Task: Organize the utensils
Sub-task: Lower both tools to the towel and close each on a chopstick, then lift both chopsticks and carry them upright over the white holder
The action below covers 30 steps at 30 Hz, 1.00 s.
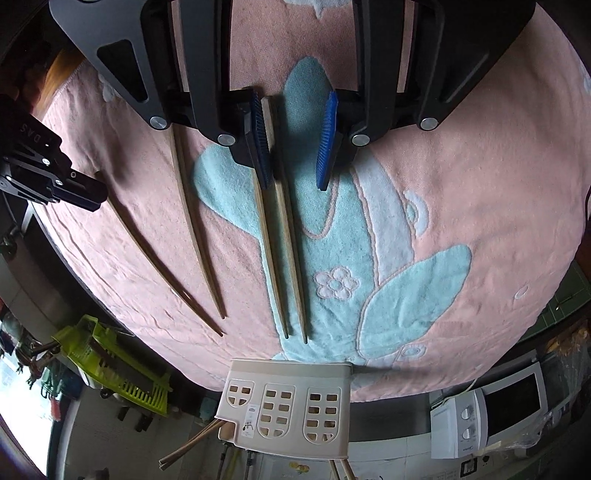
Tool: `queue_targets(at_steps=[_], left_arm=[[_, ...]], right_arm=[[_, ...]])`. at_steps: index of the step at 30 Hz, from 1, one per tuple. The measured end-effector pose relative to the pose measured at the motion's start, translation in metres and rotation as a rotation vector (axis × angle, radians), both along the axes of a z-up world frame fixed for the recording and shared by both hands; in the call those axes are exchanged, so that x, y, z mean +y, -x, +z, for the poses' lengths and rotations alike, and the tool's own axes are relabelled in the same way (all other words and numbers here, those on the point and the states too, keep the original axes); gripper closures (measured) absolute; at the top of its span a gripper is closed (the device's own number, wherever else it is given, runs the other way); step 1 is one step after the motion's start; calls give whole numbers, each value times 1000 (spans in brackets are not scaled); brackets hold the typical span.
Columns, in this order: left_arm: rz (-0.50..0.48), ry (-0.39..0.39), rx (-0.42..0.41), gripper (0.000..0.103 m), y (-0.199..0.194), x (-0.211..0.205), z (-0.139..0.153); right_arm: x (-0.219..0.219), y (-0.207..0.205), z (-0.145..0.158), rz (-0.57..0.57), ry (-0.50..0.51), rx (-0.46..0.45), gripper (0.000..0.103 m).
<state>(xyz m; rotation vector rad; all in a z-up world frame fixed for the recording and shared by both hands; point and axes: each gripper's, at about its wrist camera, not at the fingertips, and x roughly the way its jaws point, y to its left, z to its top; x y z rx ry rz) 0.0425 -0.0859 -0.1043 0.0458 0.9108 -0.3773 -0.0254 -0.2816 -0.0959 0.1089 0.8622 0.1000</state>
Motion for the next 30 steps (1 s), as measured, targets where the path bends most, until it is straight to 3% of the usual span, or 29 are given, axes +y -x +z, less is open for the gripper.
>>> queue_targets(at_steps=[5,13,16,21,25,30], left_arm=[[20,-71,-42,94,-2,-4,0],[2,-91,-50,95,-3,-6,-1],[-10,-85,-33,95,-6,-6,-1],[-30,-73,-10,95,-10,-3,0],[-39,-62,-6,95,-11,0,0],[-42,0,-22,98,-9,8,11]], right_arm=[[-1,-1,-5,-4,-4,9,83],[-1,-8,-7,-9,6,0,83],[3,-8,-8,-13,31,-1,85],[10,-8,-8,-30,102,3,96],[9,-6,-5,-26,99,-1,97],[7,3,18,-22,100,-70,97]])
